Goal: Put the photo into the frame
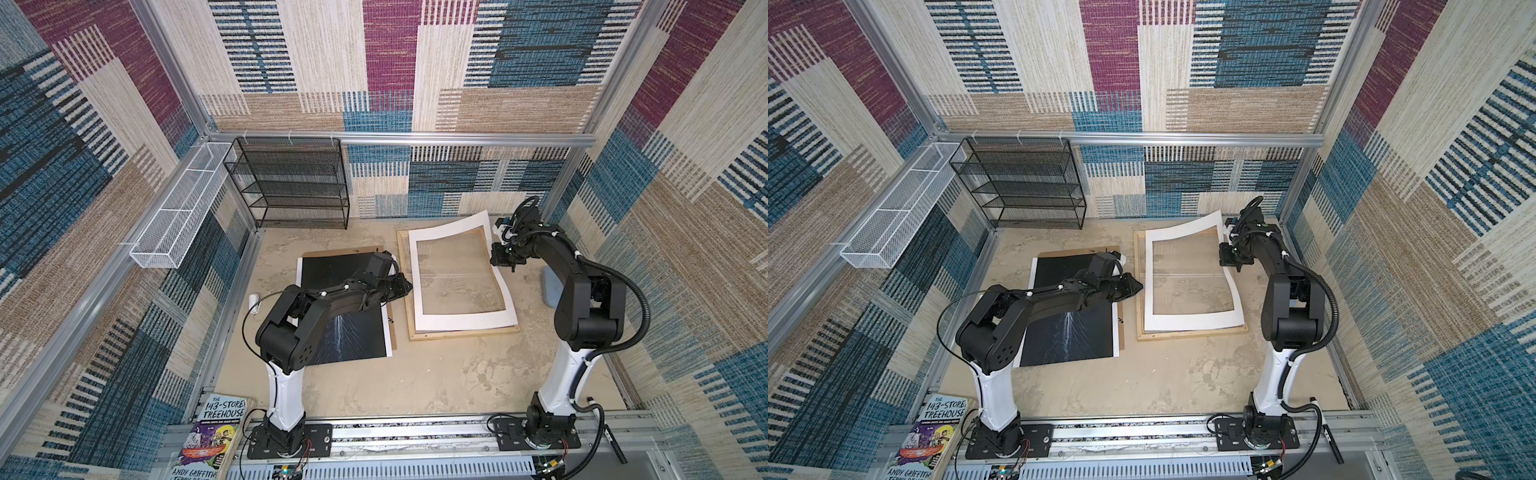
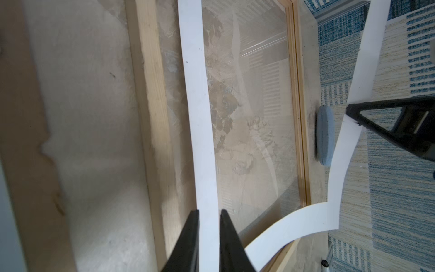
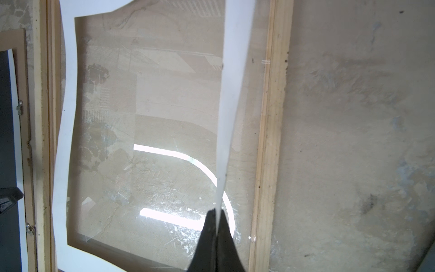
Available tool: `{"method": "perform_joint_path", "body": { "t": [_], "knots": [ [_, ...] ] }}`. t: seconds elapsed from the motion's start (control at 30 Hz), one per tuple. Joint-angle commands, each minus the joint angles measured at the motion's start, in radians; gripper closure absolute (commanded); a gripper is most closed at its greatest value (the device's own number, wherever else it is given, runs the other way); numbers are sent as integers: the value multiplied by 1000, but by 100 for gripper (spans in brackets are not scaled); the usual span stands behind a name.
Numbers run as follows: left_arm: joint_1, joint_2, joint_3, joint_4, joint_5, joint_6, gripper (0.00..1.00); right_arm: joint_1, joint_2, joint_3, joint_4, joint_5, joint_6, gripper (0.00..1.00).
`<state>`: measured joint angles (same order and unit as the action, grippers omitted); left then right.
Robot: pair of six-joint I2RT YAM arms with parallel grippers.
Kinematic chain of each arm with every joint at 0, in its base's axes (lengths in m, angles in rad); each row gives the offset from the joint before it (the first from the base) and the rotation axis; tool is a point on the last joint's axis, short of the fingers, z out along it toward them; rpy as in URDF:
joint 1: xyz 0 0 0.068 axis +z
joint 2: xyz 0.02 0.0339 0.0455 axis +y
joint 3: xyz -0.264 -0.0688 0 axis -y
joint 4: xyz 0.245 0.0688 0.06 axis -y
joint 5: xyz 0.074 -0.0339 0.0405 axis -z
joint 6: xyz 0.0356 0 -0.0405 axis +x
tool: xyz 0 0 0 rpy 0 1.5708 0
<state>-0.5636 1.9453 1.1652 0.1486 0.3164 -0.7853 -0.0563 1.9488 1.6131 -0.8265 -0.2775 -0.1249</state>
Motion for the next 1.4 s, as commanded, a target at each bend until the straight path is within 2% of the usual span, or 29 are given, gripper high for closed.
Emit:
{"method": "perform_joint_path", "body": {
  "t": [0.0, 0.5, 0.77, 1.17, 1.37],
  "knots": [
    [2, -15, -12, -18, -25, 11, 80, 3, -2, -4, 9, -21, -17, 100],
    [6, -49, -52, -38, -53, 24, 79, 27, -33, -26, -2, -42, -96, 100],
    [6, -54, -62, -28, -59, 17, 79, 32, -25, 56, -69, 11, -145, 100],
    [6, -85, -76, -48, -76, 26, 79, 37, 4, 43, -72, 56, -202, 100],
    [7, -92, -75, -63, -85, 32, 79, 38, 39, 92, -84, 51, -232, 100]
  ]
}}
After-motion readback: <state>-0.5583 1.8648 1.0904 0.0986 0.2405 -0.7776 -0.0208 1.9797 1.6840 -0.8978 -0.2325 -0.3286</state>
